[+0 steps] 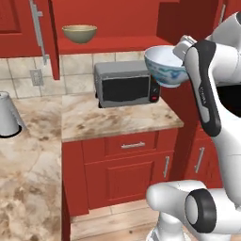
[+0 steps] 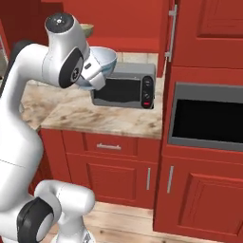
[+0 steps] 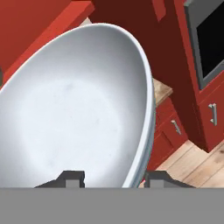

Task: Pick up the bowls from the cabinet and place each bowl in front of a stool on the dining counter.

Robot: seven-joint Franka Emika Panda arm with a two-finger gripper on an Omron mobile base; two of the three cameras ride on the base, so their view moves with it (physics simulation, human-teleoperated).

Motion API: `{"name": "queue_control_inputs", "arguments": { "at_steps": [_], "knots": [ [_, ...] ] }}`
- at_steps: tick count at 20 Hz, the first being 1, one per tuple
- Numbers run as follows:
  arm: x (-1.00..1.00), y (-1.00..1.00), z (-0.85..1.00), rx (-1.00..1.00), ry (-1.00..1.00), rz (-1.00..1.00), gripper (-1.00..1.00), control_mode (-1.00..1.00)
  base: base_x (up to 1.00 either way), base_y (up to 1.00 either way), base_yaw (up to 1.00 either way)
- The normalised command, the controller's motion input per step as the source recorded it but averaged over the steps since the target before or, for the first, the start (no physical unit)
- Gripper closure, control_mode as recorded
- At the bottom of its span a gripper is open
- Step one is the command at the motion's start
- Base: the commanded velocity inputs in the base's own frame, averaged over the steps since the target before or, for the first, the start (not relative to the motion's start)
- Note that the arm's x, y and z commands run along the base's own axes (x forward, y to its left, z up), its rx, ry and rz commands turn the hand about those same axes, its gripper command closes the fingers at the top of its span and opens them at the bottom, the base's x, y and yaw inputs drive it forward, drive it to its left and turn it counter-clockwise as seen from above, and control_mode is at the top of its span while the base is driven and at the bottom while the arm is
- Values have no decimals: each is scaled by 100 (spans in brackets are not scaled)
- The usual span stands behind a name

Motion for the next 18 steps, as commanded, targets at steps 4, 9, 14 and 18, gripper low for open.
{"name": "queue_control_inputs", "arguments": {
  "at_steps": [4, 9, 14, 18],
  "knots": [
    [0, 0, 0, 0, 0, 0, 100, 100, -62, -54, -42],
    [0, 0, 0, 0, 0, 0, 100, 100, -48, -50, -49],
    [0, 0, 0, 0, 0, 0, 100, 100, -40, -34, -51],
    [0, 0, 0, 0, 0, 0, 100, 100, -35, -29, -53]
  ]
}}
